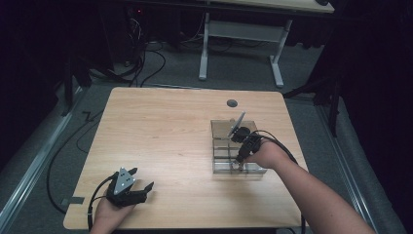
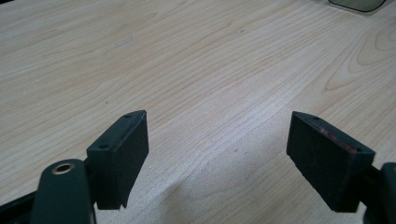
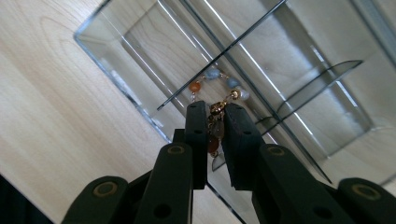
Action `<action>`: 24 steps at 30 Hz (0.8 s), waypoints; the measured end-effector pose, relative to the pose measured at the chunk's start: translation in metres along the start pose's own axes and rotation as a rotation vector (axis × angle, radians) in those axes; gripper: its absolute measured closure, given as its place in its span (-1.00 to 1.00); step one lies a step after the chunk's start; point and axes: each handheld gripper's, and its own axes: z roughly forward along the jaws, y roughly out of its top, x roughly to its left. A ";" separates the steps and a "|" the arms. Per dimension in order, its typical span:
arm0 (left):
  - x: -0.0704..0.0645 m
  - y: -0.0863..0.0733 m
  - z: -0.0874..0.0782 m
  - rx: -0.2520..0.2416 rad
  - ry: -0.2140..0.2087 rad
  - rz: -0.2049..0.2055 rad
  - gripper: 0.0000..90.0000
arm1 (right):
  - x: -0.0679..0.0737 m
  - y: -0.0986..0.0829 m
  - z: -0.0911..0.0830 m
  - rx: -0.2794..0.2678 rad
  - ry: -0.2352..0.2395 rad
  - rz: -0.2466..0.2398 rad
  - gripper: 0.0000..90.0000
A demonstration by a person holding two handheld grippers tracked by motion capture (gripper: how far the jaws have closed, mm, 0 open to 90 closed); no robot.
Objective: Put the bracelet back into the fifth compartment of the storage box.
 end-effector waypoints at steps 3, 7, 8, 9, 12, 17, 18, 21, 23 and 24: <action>0.000 0.000 0.000 0.002 -0.001 0.001 -0.53 | -0.003 0.000 0.010 -0.008 0.010 -0.032 0.80; 0.000 0.000 0.000 0.001 -0.001 0.001 -0.53 | -0.005 0.000 0.019 -0.003 0.018 -0.005 0.79; 0.000 0.000 0.000 0.001 -0.001 0.001 -0.53 | -0.005 0.000 0.021 -0.004 0.018 -0.007 0.78; 0.000 0.000 0.000 0.001 -0.001 0.001 -0.53 | -0.006 -0.001 0.022 -0.008 0.020 -0.002 0.78; 0.000 0.000 0.000 0.001 -0.001 0.001 -0.53 | -0.007 -0.002 0.025 -0.005 0.024 0.015 0.71; 0.000 0.000 0.000 0.003 -0.002 0.000 -0.53 | -0.007 -0.001 0.021 -0.018 0.026 0.019 0.67; 0.000 0.000 0.000 0.001 -0.001 0.000 -0.53 | -0.006 -0.001 0.020 -0.019 0.027 0.020 0.66; 0.000 0.000 0.000 0.002 -0.001 0.000 -0.53 | -0.006 -0.002 0.016 -0.029 0.026 0.024 0.65; 0.000 0.000 0.000 0.002 0.000 0.000 -0.53 | -0.007 -0.002 0.015 -0.032 0.025 0.018 0.65; 0.000 0.000 0.000 0.002 0.000 0.000 -0.53 | -0.006 -0.002 0.013 -0.035 0.023 0.030 0.64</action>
